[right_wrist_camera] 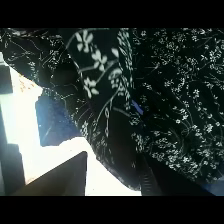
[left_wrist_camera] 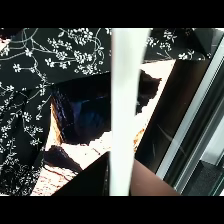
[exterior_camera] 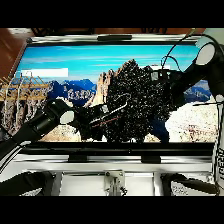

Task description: Fold the shirts.

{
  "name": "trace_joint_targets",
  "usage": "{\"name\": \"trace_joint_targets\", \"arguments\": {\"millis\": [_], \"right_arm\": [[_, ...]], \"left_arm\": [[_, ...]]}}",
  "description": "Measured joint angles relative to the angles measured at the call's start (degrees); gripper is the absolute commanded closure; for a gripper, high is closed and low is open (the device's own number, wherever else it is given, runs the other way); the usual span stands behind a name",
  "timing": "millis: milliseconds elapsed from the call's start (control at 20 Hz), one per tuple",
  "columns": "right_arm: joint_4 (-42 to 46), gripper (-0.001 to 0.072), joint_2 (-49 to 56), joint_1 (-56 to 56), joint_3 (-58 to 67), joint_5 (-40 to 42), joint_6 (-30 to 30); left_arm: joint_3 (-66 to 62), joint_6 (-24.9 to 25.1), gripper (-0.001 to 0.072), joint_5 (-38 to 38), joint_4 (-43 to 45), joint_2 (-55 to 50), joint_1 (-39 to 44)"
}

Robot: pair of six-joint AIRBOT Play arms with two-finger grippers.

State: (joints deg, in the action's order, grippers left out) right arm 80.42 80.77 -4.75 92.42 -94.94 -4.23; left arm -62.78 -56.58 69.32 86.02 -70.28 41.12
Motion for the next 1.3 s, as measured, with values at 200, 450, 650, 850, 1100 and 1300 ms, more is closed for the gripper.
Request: {"name": "trace_joint_targets", "arguments": {"millis": [200,450,650,850,1100,1300], "right_arm": [[0.37,0.0284,0.48,-0.72,-0.94,2.1,0.42],[-2.08,0.0439,2.54,-0.96,-1.2,0.85,0.0],[-2.47,0.0439,3.52,-0.98,-1.25,-0.11,-0.94],[-5.42,0.0209,3.96,-1.31,-1.44,-1.16,-1.62],[-6.29,0.0347,4.07,-1.16,-1.49,-0.87,-3.17],[-5.7,0.0647,4.07,-1.16,-1.49,-1.97,-3.08]], "left_arm": [[0.0,0.0,0.0661,-0.09,0.13,0.0,0.0],[0.02,0.04,0.0662,-1.01,0.39,-0.02,-0.07],[0.02,0.17,0.0662,-2.27,0.66,-0.02,-0.07],[-0.11,0.0,0.0662,-6.21,-0.79,0.0,0.13],[-0.07,0.0,0.0662,-5.57,-0.11,0.0,0.0],[-0.09,0.07,0.0658,-5.44,1.22,0.02,-0.11]]}}
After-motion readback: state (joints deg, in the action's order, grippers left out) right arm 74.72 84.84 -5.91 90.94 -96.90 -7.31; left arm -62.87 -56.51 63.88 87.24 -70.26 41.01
